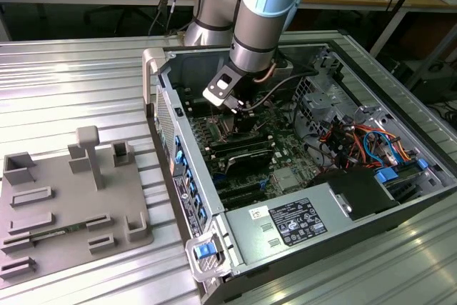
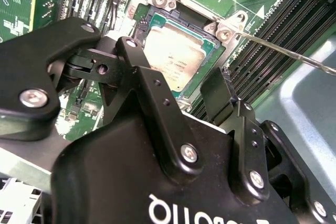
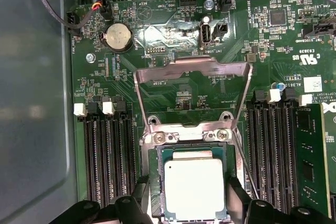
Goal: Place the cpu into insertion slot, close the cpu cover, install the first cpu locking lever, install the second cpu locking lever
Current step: 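Place the cpu into insertion slot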
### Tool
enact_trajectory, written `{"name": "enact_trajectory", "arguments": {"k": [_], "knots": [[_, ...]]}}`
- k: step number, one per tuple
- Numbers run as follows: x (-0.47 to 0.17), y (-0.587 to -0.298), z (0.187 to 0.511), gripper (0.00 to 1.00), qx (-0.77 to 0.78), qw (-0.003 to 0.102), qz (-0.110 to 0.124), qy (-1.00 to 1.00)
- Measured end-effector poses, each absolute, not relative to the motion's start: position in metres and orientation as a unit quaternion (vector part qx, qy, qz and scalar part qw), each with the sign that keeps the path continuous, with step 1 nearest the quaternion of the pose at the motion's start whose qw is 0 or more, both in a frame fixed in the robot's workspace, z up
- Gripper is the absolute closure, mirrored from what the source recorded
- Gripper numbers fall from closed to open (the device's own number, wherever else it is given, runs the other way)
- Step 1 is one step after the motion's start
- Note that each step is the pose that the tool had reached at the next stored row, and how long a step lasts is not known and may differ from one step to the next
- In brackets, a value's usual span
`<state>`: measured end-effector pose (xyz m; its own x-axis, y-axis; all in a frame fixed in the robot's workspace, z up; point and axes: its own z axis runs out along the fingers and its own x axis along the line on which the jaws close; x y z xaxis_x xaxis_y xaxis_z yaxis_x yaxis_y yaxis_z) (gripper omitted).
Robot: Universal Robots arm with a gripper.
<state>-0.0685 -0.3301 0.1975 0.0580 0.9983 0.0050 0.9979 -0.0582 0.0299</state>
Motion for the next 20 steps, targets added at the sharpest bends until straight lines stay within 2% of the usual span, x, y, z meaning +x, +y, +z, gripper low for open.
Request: {"name": "enact_trajectory", "arguments": {"k": [10, 14, 20], "knots": [[-0.0685, -0.3301, 0.1983, 0.32, 0.727, 0.009, 0.012, 0.686], [-0.0685, -0.3301, 0.1982, 0.32, 0.727, 0.014, 0.007, 0.686], [-0.0685, -0.3301, 0.1996, 0.32, 0.727, 0.015, 0.007, 0.686]]}}
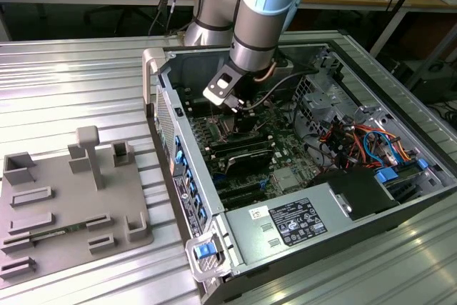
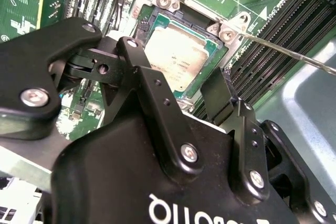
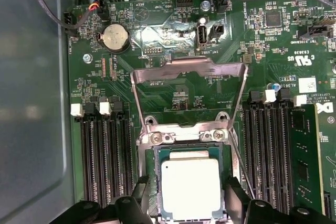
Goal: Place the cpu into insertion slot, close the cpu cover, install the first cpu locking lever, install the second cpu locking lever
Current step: 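Place the cpu into insertion slot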
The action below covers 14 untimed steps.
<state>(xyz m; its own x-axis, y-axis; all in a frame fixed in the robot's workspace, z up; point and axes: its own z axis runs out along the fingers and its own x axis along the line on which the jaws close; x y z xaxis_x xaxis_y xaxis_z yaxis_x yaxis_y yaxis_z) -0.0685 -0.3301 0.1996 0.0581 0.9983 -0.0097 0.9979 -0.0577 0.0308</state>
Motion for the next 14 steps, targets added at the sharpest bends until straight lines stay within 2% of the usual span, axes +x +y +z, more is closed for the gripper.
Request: {"name": "enact_trajectory", "arguments": {"k": [11, 12, 14], "knots": [[-0.068, -0.330, 0.209, 0.32, 0.727, 0.016, 0.006, 0.686], [-0.069, -0.330, 0.210, 0.34, 0.727, 0.017, 0.005, 0.686], [-0.068, -0.330, 0.211, 0.47, 0.727, 0.018, 0.004, 0.686]]}}
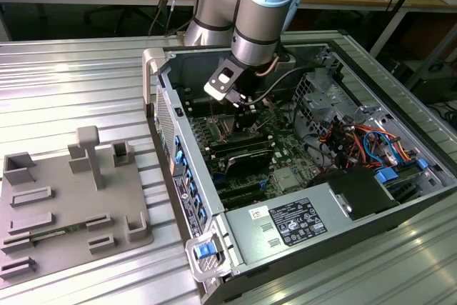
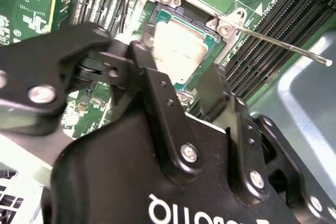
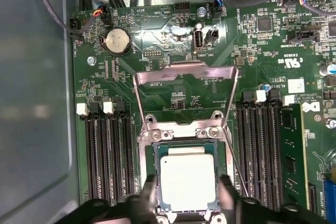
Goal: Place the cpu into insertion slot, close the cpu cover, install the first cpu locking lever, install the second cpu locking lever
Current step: 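Place the cpu into insertion slot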
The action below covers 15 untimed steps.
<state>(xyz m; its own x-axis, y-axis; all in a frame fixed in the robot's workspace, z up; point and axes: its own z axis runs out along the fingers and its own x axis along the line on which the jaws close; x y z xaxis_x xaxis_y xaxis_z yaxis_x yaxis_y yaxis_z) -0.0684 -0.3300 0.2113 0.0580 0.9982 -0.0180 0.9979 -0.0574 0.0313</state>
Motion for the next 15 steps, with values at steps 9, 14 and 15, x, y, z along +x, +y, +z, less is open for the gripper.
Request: {"name": "enact_trajectory", "arguments": {"k": [9, 14, 15], "knots": [[-0.0669, -0.3301, 0.2106, 0.65, 0.727, 0.018, 0.004, 0.686], [-0.0653, -0.3301, 0.2074, 0.65, 0.727, 0.018, 0.004, 0.686], [-0.0652, -0.3301, 0.2073, 0.65, 0.727, 0.018, 0.004, 0.686]]}}
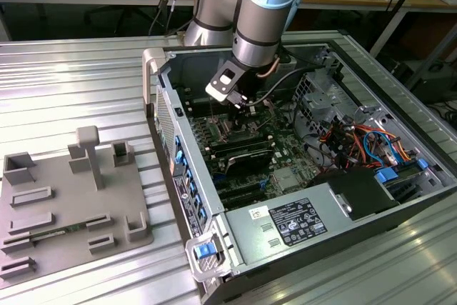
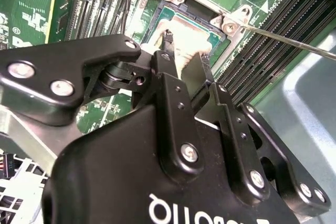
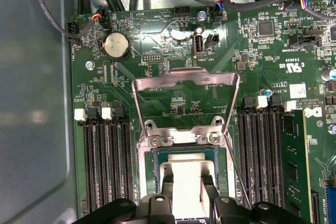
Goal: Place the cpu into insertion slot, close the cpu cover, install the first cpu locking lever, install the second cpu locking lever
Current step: 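Place the cpu into insertion slot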
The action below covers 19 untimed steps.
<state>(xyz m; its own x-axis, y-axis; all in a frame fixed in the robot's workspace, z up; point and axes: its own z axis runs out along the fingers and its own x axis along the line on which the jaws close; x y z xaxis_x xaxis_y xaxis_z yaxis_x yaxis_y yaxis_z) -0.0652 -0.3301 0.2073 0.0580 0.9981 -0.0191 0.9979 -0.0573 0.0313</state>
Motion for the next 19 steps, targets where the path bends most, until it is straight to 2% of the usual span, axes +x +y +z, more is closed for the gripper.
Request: {"name": "enact_trajectory", "arguments": {"k": [9, 12, 13, 14, 19], "knots": [[-0.065, -0.330, 0.211, 0.65, 0.726, 0.018, 0.004, 0.687], [-0.065, -0.330, 0.224, 0.65, 0.726, 0.019, 0.003, 0.687], [-0.065, -0.330, 0.224, 0.73, 0.726, 0.019, 0.003, 0.687], [-0.065, -0.330, 0.224, 0.89, 0.726, 0.019, 0.003, 0.687], [-0.065, -0.330, 0.224, 0.89, 0.726, 0.019, 0.003, 0.687]]}}
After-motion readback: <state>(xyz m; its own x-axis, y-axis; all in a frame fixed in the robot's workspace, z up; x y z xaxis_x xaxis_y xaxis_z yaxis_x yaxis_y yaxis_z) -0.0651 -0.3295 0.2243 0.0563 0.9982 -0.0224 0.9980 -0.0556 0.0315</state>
